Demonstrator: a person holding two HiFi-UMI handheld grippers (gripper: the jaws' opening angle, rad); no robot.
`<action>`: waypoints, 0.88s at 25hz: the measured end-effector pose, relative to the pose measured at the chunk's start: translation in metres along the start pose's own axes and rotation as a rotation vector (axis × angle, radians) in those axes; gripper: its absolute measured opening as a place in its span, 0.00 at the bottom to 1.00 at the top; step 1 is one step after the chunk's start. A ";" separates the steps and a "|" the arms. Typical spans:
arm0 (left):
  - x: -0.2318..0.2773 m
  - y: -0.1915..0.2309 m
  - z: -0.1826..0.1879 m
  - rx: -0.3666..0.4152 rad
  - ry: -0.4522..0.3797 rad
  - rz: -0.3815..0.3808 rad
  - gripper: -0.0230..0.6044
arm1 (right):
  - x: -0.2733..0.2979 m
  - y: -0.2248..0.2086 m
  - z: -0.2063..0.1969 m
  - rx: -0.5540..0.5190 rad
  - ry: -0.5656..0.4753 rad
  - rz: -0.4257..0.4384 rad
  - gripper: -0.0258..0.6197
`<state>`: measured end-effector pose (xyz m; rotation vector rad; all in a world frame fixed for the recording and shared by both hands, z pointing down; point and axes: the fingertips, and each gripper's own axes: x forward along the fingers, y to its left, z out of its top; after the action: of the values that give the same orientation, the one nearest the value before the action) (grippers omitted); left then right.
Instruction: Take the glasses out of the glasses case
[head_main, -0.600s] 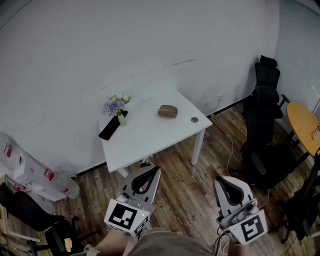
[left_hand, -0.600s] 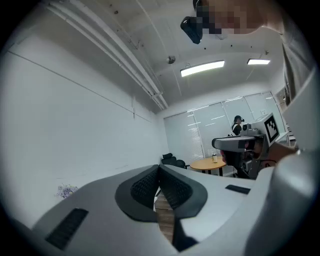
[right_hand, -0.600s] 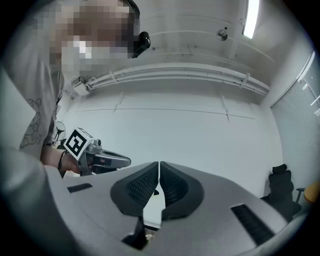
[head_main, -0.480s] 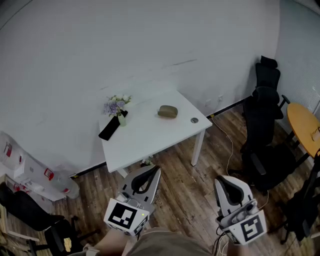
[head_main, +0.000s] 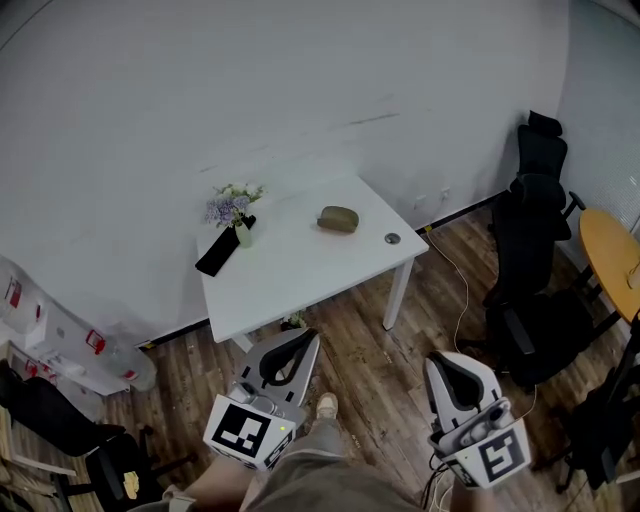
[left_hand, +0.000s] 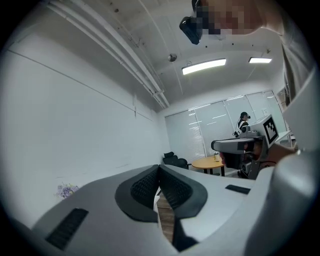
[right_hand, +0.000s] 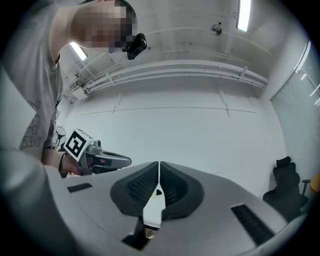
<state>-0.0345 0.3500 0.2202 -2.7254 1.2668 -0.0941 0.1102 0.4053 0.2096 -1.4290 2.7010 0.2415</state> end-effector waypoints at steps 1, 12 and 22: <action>0.003 0.004 -0.002 0.000 0.000 0.004 0.06 | 0.004 -0.003 -0.003 -0.001 -0.001 0.001 0.10; 0.076 0.071 -0.029 -0.034 -0.020 -0.010 0.06 | 0.087 -0.054 -0.070 0.047 0.063 -0.023 0.10; 0.192 0.174 -0.059 -0.066 0.048 -0.025 0.06 | 0.218 -0.134 -0.113 0.071 0.177 -0.026 0.10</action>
<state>-0.0485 0.0865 0.2526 -2.8117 1.2710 -0.1235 0.0983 0.1340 0.2760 -1.5316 2.7938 0.0180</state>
